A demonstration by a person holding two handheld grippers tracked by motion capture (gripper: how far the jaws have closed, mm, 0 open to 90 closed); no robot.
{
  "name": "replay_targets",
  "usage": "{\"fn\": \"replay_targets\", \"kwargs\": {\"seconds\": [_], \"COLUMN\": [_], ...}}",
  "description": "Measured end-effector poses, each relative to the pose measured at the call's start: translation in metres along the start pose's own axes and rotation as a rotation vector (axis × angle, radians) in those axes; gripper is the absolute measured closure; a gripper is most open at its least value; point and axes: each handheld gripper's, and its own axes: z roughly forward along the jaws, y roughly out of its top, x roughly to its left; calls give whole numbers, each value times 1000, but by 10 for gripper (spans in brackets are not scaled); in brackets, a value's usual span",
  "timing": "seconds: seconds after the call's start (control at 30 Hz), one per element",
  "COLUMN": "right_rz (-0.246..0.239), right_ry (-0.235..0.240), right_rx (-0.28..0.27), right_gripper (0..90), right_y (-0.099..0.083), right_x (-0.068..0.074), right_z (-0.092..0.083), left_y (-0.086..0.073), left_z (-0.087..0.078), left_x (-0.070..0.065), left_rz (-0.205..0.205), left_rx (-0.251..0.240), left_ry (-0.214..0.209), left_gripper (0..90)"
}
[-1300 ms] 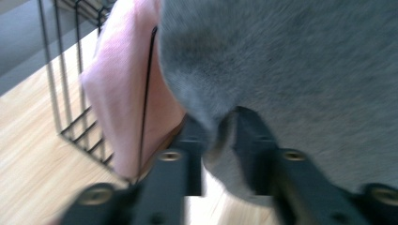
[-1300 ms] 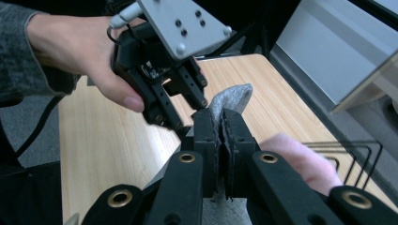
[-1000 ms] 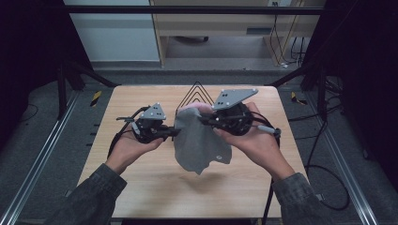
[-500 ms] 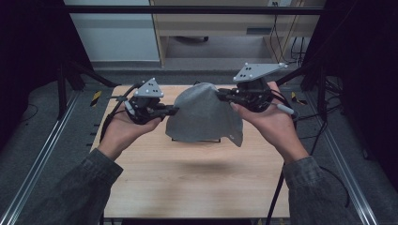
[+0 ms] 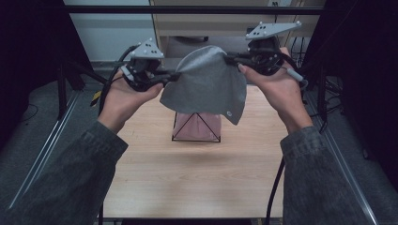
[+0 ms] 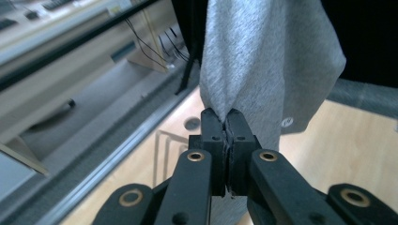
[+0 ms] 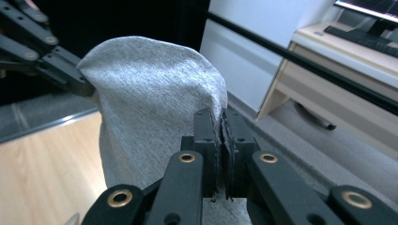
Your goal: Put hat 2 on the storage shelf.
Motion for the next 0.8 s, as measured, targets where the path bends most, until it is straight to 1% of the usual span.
{"fn": "replay_targets", "kwargs": {"seconds": [0.1,0.13,0.23,0.33,0.37,0.4,0.5,0.57,0.6,0.67,0.8], "right_rz": [21,30,35,37,39,38,49,56,57,59,69], "right_ry": [-6,-7,-9,-18,-17,-20,-18,-15,-14,-9,3], "right_rx": [-34,-42,-47,-49,-49,-46,-39,-22,-14,3,23], "right_gripper": [862,862,862,862,862,862,862,862,862,862,862], "right_y": [6,7,12,18,18,18,16,12,9,5,-1], "right_x": [-13,-17,-26,-35,-38,-41,-48,-53,-55,-59,-66], "right_z": [3,4,8,13,14,18,27,36,41,50,66], "left_y": [11,13,18,19,18,16,11,5,3,0,-8], "left_z": [2,3,10,21,27,31,43,51,54,59,68], "left_x": [7,9,14,18,20,22,30,36,38,42,48], "left_rz": [-4,1,26,31,41,39,11,-15,-15,-23,-23], "left_rx": [-24,-28,-18,-15,-9,-10,-18,-22,-19,-14,7], "left_ry": [15,15,40,52,65,70,75,69,72,63,52], "left_gripper": [885,885,886,886,885,886,886,886,886,886,886]}}
